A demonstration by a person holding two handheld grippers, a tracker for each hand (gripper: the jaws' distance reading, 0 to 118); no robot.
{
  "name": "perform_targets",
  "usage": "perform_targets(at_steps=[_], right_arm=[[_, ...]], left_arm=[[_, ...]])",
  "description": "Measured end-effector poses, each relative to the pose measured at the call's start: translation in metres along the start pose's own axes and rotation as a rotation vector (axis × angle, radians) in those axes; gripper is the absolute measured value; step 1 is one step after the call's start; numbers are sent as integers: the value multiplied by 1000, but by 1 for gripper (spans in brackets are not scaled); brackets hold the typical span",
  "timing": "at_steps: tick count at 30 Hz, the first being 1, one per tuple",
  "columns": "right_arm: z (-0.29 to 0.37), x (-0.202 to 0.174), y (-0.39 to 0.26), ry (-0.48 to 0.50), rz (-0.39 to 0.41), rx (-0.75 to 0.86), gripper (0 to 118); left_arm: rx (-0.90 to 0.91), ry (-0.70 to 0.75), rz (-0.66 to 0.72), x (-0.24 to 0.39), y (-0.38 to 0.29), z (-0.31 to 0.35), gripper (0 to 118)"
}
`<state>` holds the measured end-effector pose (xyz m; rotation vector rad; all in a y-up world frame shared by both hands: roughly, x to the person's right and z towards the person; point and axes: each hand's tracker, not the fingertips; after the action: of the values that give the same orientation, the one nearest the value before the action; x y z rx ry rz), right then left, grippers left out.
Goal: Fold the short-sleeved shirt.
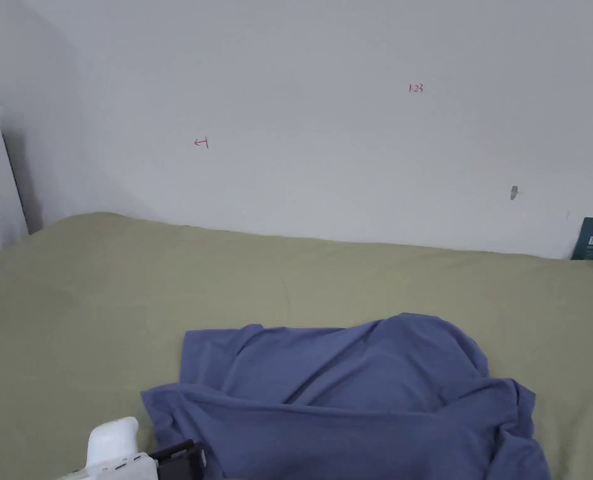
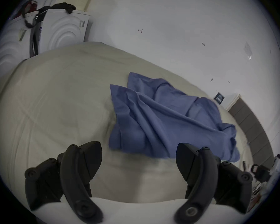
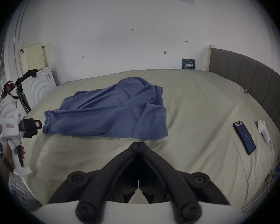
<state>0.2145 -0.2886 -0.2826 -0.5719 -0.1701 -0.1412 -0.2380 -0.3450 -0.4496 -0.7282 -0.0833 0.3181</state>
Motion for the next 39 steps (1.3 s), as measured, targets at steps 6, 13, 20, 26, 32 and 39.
perform_targets(at_steps=[6,13,20,26,32,39], right_arm=[[-33,31,9,-39,-90,-20,1],[-95,63,30,84,-242,-70,69],[-144,51,28,31,-227,-182,86],[-162,30,31,-43,-84,-222,59],[-130,38,40,16,-73,-160,6],[-88,43,61,98,-34,-111,6]], left_arm=[[-119,38,-35,-3,15,-43,97],[-126,8,-180,-9,31,-47,6],[-108,11,-278,-8,31,-38,6],[-114,-1,-255,-5,28,-32,6],[-101,-31,-259,-5,35,-23,6],[-82,-99,-243,-8,48,9,6]])
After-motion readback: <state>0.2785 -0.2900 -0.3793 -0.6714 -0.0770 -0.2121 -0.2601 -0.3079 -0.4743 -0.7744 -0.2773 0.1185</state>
